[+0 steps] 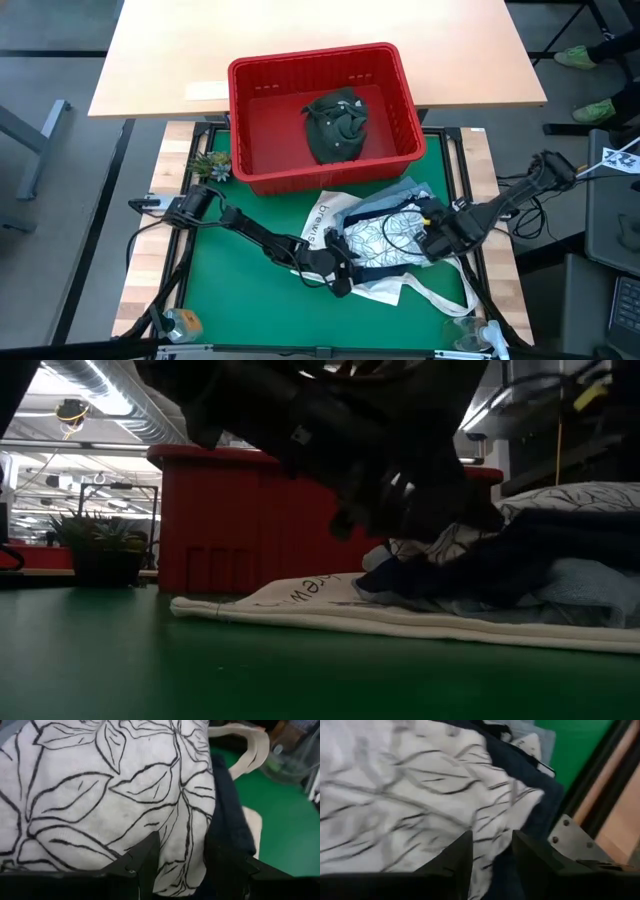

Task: Fold laundry
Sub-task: Fold the patterned white shirt

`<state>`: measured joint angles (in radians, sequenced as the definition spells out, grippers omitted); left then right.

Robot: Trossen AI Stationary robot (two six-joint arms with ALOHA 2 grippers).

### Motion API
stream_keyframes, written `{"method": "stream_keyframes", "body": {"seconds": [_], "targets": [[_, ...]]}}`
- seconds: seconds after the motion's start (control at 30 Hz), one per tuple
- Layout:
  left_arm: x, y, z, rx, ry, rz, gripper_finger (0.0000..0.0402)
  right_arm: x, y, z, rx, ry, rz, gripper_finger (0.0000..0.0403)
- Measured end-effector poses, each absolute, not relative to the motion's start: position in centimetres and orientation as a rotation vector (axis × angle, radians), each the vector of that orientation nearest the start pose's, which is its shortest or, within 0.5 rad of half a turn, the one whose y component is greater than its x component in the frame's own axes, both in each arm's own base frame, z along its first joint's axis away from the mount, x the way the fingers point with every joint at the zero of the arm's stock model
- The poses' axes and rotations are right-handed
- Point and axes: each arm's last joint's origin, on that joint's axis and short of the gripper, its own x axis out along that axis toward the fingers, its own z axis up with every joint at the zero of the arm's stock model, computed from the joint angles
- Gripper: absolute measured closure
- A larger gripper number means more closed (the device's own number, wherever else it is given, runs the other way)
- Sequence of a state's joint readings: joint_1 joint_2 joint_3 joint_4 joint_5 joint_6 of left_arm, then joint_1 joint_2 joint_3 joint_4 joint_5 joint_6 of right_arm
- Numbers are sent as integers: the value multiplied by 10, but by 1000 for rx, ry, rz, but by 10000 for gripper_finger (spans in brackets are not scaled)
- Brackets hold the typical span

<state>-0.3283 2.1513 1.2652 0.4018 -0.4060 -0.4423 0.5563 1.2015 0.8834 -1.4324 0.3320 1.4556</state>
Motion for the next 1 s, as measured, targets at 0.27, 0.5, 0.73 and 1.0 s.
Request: {"method": "stream_keyframes", "body": {"seconds": [0.27,0.5,0.73,1.0], "targets": [[425,-138,125,-233,482,178,250,137,50,212,393,1403,-1017,267],[424,-140,125,-230,483,175,250,142,42,211,403,1442,-990,267],[421,-140,148,-243,452,148,250,141,41,232,378,1473,-984,267],[411,-138,196,-240,381,125,250,153,43,274,346,1356,-894,267]]}}
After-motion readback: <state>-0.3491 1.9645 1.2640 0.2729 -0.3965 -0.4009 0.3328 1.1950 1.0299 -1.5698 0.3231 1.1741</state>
